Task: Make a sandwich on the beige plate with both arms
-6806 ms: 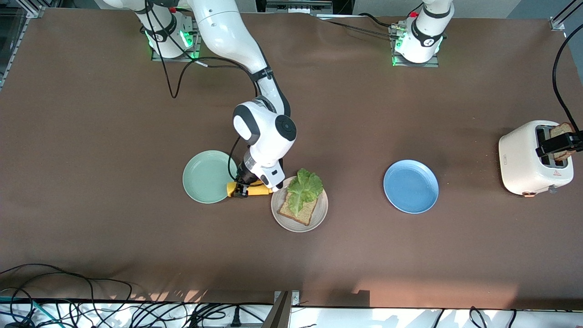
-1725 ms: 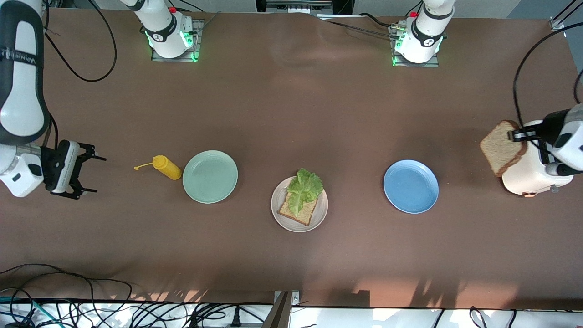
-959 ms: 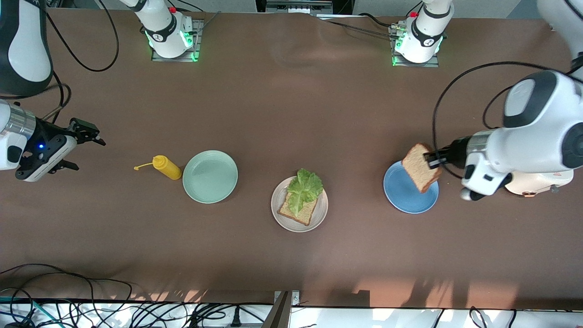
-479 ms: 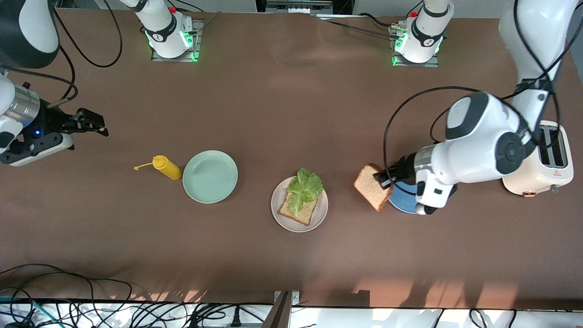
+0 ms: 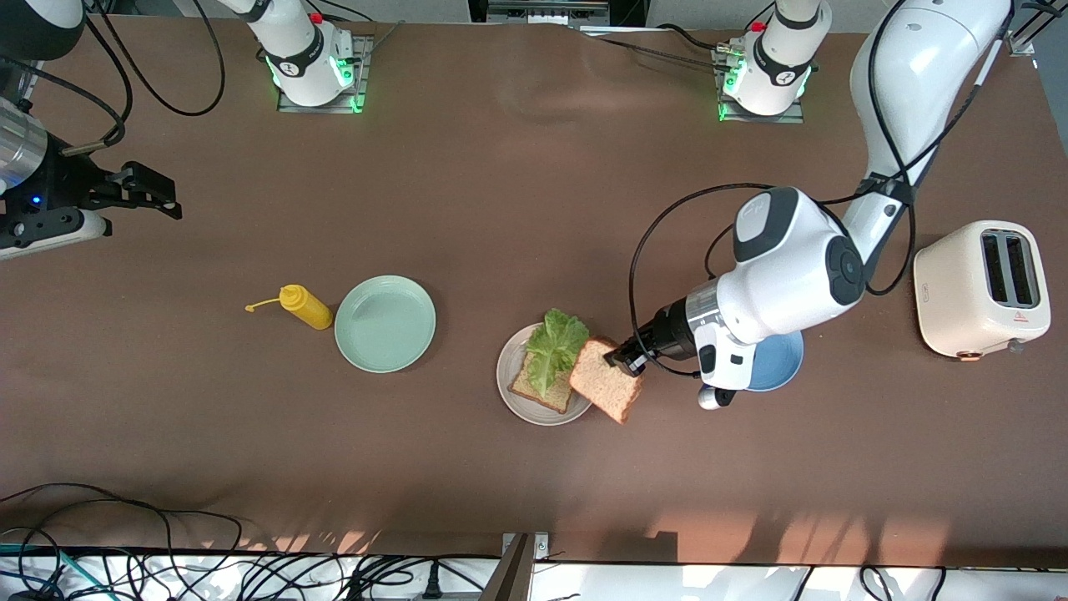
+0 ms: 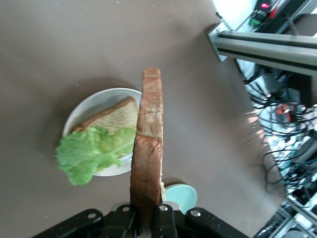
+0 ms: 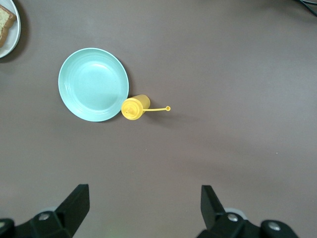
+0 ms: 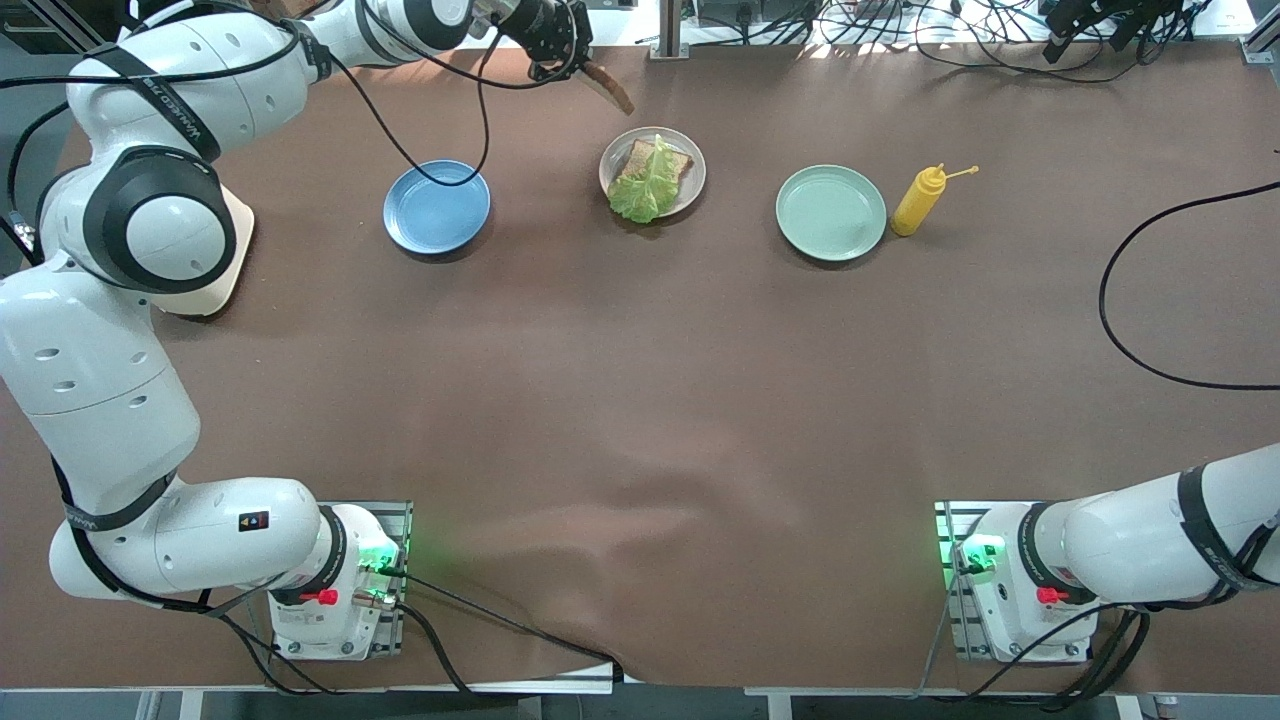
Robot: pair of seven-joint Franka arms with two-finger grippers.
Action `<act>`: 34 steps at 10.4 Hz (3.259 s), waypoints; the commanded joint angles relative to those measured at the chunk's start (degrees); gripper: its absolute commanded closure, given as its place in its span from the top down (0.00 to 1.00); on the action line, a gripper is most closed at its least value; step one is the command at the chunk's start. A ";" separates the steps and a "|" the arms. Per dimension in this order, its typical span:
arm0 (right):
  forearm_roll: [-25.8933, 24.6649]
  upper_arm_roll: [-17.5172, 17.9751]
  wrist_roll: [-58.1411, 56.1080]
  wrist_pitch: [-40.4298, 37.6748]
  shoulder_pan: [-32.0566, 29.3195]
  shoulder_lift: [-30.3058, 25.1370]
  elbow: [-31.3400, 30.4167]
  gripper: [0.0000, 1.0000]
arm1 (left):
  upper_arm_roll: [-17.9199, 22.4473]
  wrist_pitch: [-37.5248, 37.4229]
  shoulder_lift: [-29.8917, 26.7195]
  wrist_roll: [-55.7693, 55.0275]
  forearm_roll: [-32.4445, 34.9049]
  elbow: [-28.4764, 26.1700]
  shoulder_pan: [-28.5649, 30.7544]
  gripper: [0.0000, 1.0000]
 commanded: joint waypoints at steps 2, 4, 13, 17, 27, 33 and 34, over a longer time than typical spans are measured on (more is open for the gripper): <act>-1.37 0.46 3.59 -3.00 0.04 -0.33 2.15 1.00 | 2.13 11.50 3.31 -1.67 -1.65 0.20 -4.64 0.00; -1.46 0.19 3.16 -3.88 -0.13 0.02 2.67 1.00 | 5.22 13.38 3.84 -2.29 -1.83 0.28 -9.13 0.00; -1.55 -2.09 2.71 -4.05 -2.16 1.60 2.76 1.00 | 9.53 16.37 8.85 -2.73 -1.56 0.81 -14.77 0.00; -1.46 -2.27 2.98 -3.96 -2.24 2.04 3.90 1.00 | 9.53 14.45 8.51 -3.17 -1.74 -0.41 -14.86 0.22; -1.55 -3.23 2.45 -3.97 -2.24 2.04 4.08 1.00 | 9.62 -7.42 6.66 -3.26 -0.69 -0.42 -12.58 1.00; -1.55 -3.23 2.45 -3.97 -2.24 2.04 4.08 1.00 | 9.36 -28.59 -7.90 12.25 3.18 -0.59 -2.15 1.00; -1.64 -3.23 2.45 -3.97 -2.24 2.04 4.08 1.00 | 9.53 -32.89 -10.89 17.43 3.18 -0.59 0.15 1.00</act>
